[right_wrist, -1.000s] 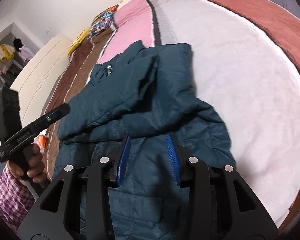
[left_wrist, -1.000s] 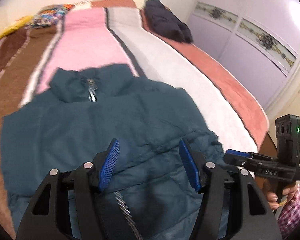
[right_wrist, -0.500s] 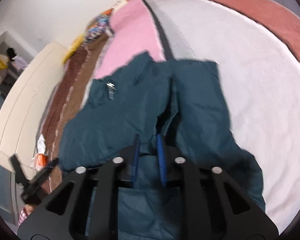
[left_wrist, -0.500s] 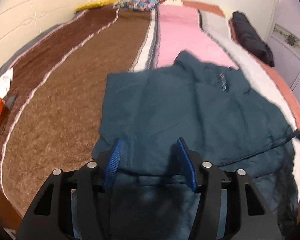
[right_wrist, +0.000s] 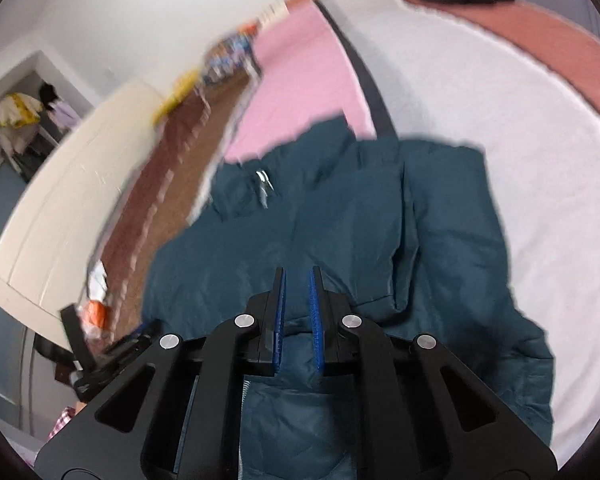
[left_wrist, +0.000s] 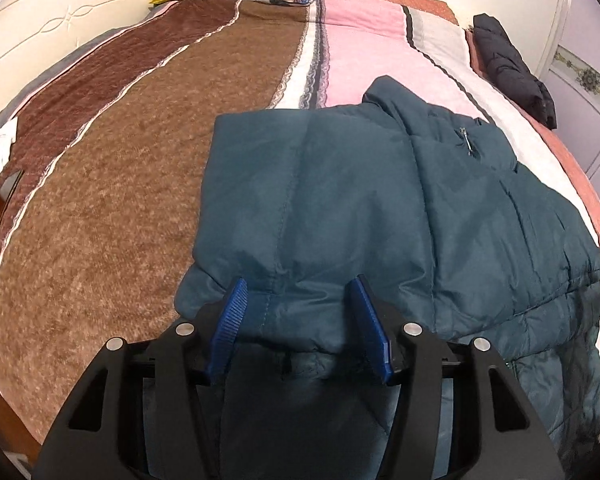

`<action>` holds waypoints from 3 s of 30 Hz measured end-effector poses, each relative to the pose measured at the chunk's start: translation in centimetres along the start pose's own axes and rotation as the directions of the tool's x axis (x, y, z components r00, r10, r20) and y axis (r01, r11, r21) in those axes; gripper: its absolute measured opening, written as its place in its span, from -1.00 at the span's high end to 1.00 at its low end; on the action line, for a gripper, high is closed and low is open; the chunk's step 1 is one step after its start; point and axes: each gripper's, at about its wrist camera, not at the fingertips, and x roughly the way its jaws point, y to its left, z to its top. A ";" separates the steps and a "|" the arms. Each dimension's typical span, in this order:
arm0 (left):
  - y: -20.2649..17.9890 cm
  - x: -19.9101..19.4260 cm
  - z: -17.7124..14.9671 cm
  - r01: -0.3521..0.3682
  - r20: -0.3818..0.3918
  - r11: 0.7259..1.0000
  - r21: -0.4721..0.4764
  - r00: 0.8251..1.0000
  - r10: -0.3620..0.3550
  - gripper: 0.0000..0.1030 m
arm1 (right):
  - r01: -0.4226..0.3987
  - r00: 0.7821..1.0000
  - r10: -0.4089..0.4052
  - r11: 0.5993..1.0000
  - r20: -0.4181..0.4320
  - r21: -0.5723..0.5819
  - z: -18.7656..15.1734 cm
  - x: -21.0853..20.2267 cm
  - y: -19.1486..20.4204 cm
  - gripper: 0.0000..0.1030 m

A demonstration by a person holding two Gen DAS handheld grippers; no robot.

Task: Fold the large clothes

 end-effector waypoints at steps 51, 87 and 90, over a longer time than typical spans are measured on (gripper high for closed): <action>6.0 -9.5 -2.4 -0.022 0.021 0.997 -0.069 1.000 0.023 -0.14 | 0.172 0.973 -0.175 0.985 -0.153 -0.032 -3.1 2.5 -2.4 0.73; 11.7 -18.0 -20.0 0.239 -0.137 0.911 -0.336 0.945 -0.298 0.76 | 0.086 0.974 -0.046 0.981 -0.220 0.177 -24.2 -22.3 -11.8 -0.23; 11.3 -18.5 -19.4 0.237 -0.121 0.923 -0.303 0.951 -0.284 0.78 | 0.051 0.973 0.003 0.973 -0.232 0.224 -25.1 -22.3 -12.4 -0.23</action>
